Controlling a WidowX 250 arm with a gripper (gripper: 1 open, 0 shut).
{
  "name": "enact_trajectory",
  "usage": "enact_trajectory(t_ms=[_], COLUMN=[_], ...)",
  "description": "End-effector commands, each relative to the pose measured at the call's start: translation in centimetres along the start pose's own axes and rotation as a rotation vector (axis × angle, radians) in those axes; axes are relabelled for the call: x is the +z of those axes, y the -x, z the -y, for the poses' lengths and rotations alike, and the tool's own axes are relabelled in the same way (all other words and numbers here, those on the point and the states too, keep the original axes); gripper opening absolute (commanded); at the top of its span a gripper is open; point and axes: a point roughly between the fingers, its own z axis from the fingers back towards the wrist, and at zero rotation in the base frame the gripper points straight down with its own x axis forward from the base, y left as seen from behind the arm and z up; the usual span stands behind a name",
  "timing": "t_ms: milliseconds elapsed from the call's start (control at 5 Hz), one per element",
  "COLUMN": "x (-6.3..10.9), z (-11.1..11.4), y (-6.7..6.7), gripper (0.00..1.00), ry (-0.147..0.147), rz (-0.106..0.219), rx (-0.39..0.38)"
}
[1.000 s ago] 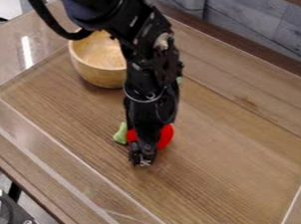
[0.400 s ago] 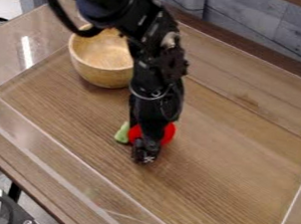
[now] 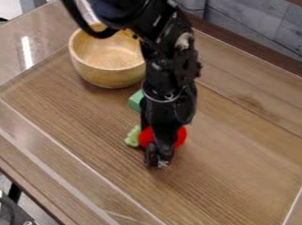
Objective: Move the red fruit to the left
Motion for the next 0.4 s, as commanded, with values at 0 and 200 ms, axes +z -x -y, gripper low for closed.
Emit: enact_trajectory(t_ms=[0, 200], x=[0.79, 1.14], z=[0.00, -0.10], y=[-0.25, -0.08], gripper=[0.00, 0.00], ry=[-0.018, -0.022], rz=[0.032, 0.041], rx=[0.051, 0.105])
